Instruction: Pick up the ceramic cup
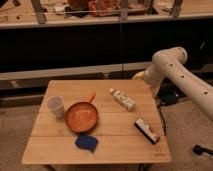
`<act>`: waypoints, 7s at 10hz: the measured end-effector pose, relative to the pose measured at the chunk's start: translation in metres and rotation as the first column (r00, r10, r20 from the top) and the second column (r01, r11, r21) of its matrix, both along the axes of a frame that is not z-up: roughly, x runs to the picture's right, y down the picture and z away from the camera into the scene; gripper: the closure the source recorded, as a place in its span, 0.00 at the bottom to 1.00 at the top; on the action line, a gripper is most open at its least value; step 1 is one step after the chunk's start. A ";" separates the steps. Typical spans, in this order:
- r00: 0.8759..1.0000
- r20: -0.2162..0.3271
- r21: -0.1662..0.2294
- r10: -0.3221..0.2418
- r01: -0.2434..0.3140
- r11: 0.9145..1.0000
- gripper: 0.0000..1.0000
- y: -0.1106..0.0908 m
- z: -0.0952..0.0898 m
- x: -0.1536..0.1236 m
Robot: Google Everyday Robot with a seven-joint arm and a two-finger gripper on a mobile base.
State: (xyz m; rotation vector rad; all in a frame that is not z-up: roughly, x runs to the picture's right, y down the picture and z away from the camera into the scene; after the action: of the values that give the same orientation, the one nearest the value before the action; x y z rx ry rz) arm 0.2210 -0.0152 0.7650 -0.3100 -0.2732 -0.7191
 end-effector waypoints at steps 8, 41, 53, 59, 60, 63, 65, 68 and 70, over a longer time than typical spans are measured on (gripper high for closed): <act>1.000 0.000 0.000 0.000 0.000 1.000 0.20 0.000 0.000 0.000; 0.905 0.186 0.121 -0.382 0.365 0.923 0.20 -0.019 -0.001 -0.263; 0.787 0.293 0.166 -0.543 0.517 0.840 0.20 0.009 0.032 -0.369; 0.735 0.356 0.183 -0.577 0.551 0.814 0.20 0.027 0.054 -0.408; 0.731 0.357 0.185 -0.582 0.555 0.811 0.20 0.025 0.057 -0.409; 0.712 0.385 0.179 -0.588 0.567 0.804 0.20 0.029 0.068 -0.424; 0.698 0.399 0.178 -0.595 0.577 0.797 0.20 0.032 0.077 -0.430; 0.678 0.423 0.170 -0.601 0.593 0.787 0.20 0.040 0.089 -0.437; 0.662 0.441 0.165 -0.607 0.605 0.779 0.20 0.050 0.100 -0.443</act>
State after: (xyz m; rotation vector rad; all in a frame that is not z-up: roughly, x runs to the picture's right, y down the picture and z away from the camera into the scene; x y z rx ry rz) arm -0.2219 0.0348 0.8646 -0.2118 -0.6544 -1.4765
